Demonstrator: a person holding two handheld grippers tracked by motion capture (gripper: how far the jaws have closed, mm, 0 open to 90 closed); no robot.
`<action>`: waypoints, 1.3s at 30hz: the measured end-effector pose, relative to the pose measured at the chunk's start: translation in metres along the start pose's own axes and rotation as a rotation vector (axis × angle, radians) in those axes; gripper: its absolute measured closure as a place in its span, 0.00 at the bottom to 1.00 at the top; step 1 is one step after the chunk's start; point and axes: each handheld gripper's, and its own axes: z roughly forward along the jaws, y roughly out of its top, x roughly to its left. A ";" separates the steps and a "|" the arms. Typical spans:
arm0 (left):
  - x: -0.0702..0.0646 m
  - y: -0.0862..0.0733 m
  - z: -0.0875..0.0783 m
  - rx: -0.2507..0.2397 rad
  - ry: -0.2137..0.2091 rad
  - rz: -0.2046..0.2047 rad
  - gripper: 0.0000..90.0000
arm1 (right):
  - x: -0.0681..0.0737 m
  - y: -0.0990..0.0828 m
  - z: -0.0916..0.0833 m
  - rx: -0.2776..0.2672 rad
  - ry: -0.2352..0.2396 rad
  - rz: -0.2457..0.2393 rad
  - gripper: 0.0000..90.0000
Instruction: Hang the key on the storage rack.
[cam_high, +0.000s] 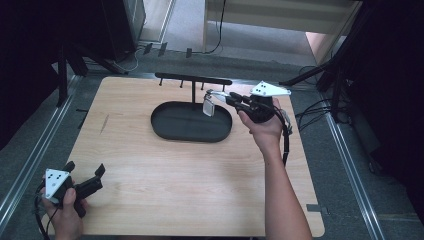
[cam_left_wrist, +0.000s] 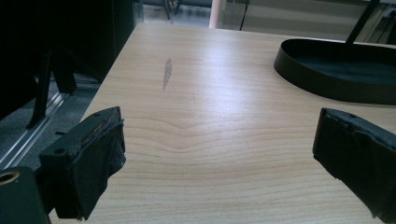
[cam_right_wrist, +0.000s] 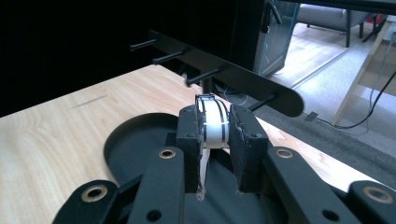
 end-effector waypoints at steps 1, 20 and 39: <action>0.000 0.000 0.000 0.000 0.000 0.000 0.03 | -0.003 0.000 0.002 0.001 -0.001 0.008 0.84; 0.000 0.000 0.000 0.000 -0.001 0.005 0.03 | -0.018 -0.013 0.019 -0.022 -0.095 0.079 0.79; -0.001 0.000 0.000 0.001 0.000 0.008 0.03 | -0.007 -0.047 -0.009 -0.021 -0.221 0.099 0.72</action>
